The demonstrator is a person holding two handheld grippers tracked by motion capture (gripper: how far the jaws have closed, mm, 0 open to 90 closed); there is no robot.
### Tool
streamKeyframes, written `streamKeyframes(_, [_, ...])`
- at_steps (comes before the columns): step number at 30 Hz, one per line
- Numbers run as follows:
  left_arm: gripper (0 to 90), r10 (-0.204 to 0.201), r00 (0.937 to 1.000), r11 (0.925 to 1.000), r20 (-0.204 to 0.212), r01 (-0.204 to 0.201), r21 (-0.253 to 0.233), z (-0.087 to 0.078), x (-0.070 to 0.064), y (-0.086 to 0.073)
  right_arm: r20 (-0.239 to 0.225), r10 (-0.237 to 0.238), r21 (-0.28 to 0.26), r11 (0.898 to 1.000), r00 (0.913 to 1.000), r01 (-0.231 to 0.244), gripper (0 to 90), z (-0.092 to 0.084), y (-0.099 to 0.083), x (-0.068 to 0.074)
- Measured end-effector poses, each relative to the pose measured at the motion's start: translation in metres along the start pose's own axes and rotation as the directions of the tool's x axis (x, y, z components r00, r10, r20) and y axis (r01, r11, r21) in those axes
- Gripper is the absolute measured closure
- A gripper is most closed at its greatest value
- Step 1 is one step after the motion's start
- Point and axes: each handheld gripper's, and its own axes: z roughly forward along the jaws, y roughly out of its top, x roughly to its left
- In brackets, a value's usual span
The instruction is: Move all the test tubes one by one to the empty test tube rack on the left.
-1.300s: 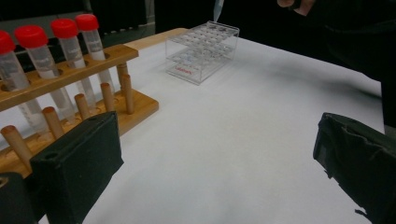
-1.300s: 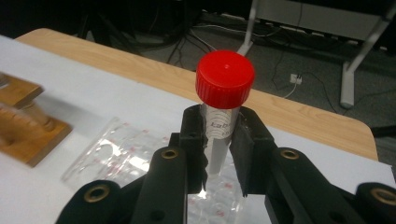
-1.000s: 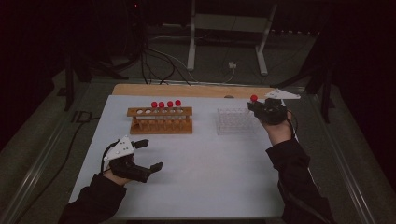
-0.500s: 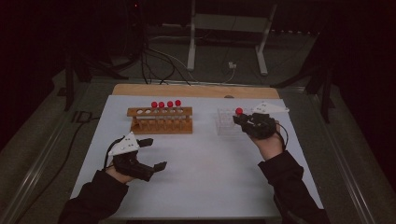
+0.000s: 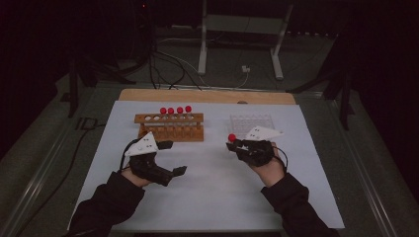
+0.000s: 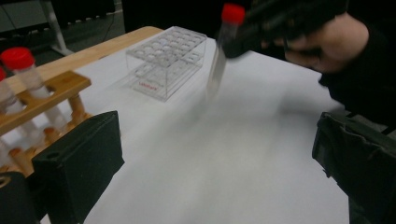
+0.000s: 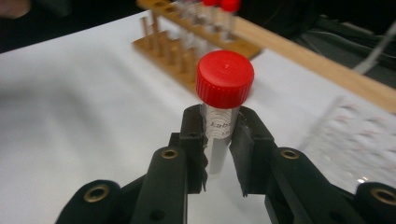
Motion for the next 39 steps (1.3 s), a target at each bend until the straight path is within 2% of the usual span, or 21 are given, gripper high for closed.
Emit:
streamKeyframes(4, [2.5,0.01,0.9997,1.0,0.021,-0.01,0.001,0.01,-0.004,0.008,-0.03,-0.035,0.012,0.999,0.9989,0.036,75.2,0.006,-0.003,0.014])
streamKeyframes(7, [2.8,0.021,0.9992,0.9997,0.033,-0.022,0.007,0.019,-0.007,0.013,-0.05,-0.045,0.013,0.999,0.9977,0.046,75.2,0.007,-0.003,0.021])
streamKeyframes(13, [8.8,0.044,0.9981,0.999,0.044,-0.044,0.004,0.038,-0.011,0.023,-0.099,-0.05,0.024,0.998,0.9938,0.053,75.2,0.011,-0.007,0.032])
streamKeyframes(16, [16.0,0.057,0.9971,0.9983,0.049,-0.058,0.008,0.047,-0.012,0.026,-0.117,-0.055,0.029,0.998,0.9916,0.059,75.2,0.014,-0.008,0.037])
streamKeyframes(19, [18.3,0.047,0.997,0.9989,0.062,-0.047,0.005,0.055,-0.013,0.027,-0.127,-0.061,0.033,0.997,0.99,0.065,75.2,0.016,-0.008,0.04])
streamKeyframes(23, [30.6,0.048,0.9962,0.9988,0.072,-0.048,-0.006,0.062,-0.014,0.027,-0.138,-0.06,0.035,0.997,0.9886,0.065,75.2,0.017,-0.009,0.042])
streamKeyframes(27, [45.9,0.069,0.9942,0.9976,0.082,-0.069,-0.005,0.068,-0.016,0.027,-0.145,-0.069,0.037,0.997,0.9871,0.075,75.2,0.018,-0.009,0.046])
streamKeyframes(31, [54.5,0.089,0.9923,0.9959,0.086,-0.09,0.009,0.072,-0.019,0.027,-0.147,-0.068,0.035,0.997,0.9867,0.074,75.2,0.017,-0.009,0.046])
streamKeyframes(35, [66.8,0.112,0.9892,0.9934,0.095,-0.113,0.014,0.074,-0.021,0.025,-0.143,-0.068,0.036,0.997,0.9874,0.073,75.2,0.016,-0.009,0.046])
streamKeyframes(39, [71.0,0.121,0.9879,0.9922,0.097,-0.123,0.019,0.075,-0.022,0.026,-0.142,-0.063,0.038,0.997,0.9878,0.069,75.2,0.017,-0.009,0.045])
